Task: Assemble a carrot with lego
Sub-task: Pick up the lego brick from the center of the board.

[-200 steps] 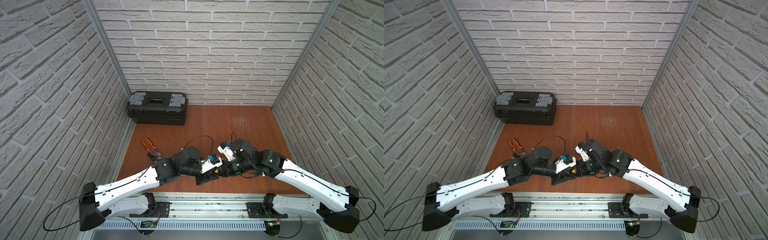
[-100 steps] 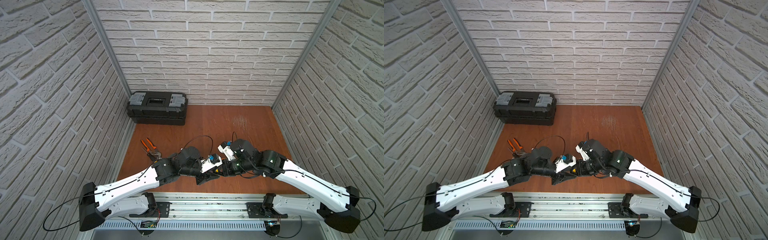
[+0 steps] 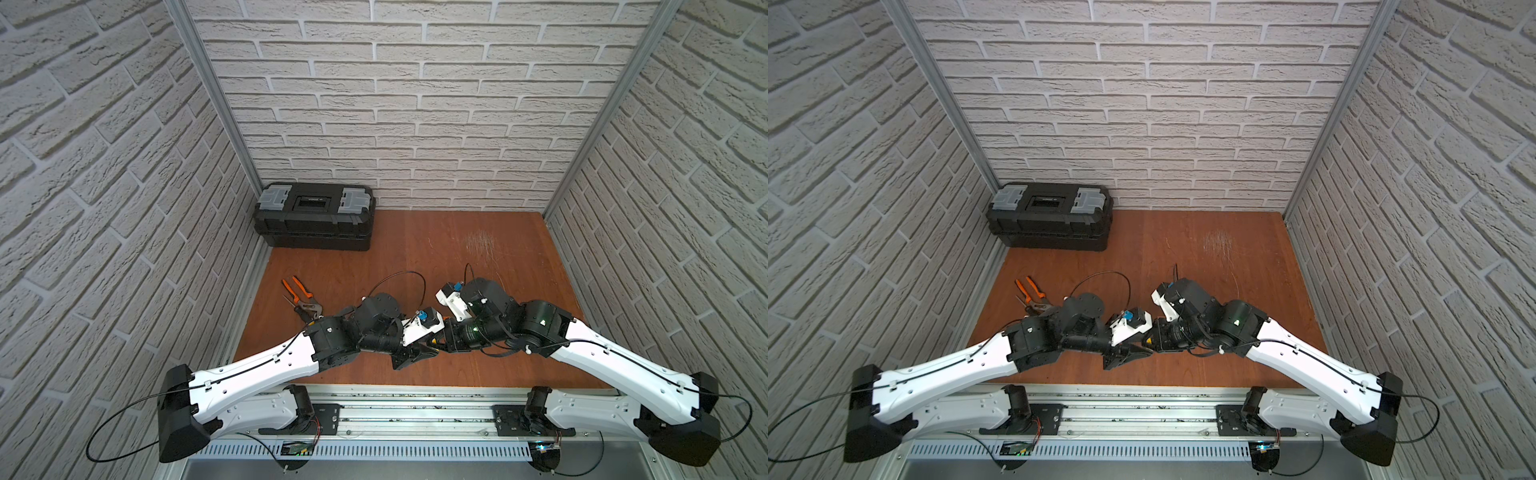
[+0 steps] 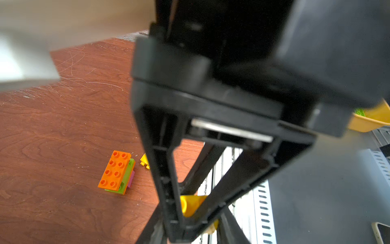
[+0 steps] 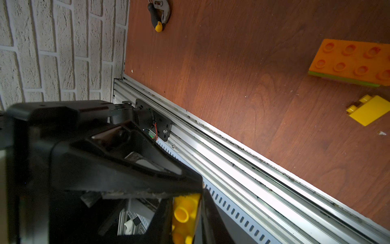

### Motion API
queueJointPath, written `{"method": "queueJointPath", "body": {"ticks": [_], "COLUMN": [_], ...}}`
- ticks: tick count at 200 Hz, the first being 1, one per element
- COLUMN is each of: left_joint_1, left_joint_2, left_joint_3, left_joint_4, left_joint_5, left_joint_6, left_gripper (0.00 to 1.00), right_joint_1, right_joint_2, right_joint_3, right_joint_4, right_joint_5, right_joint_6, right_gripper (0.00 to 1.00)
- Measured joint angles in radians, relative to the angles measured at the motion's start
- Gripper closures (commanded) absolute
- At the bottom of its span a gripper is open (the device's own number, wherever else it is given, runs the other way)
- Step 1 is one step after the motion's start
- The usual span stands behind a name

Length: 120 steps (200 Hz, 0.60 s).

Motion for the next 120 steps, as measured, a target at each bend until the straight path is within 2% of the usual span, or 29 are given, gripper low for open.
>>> {"method": "queueJointPath", "body": {"ticks": [8,47,52,54,90,120], "left_joint_1": [0.000,0.000,0.000,0.000,0.000,0.006], "left_joint_2": [0.000,-0.014,-0.019,-0.021,-0.077,-0.124], "left_joint_3": [0.000,-0.002,-0.002,-0.003,-0.040,-0.092], "left_joint_4": [0.001,0.043,0.050,0.053,0.097,0.119], "left_joint_5": [-0.002,-0.010,-0.016,-0.019,-0.056,-0.136], "left_joint_6": [0.000,0.004,0.006,0.005,0.005,0.001], "left_gripper": [0.67,0.23,0.05,0.03,0.02,0.02], "right_joint_1": [0.000,0.000,0.000,0.000,-0.006,-0.042], "right_joint_2": [0.000,-0.002,-0.002,-0.002,-0.024,-0.028], "right_joint_3": [0.001,0.006,0.006,0.006,-0.003,-0.005], "right_joint_4": [-0.002,-0.093,-0.105,-0.109,-0.147,-0.163], "right_joint_5": [0.003,0.056,0.062,0.066,0.105,0.117], "right_joint_6": [0.000,-0.025,-0.027,-0.028,-0.039,-0.073], "right_gripper": [0.98,0.98,0.98,0.98,0.98,0.98]}}
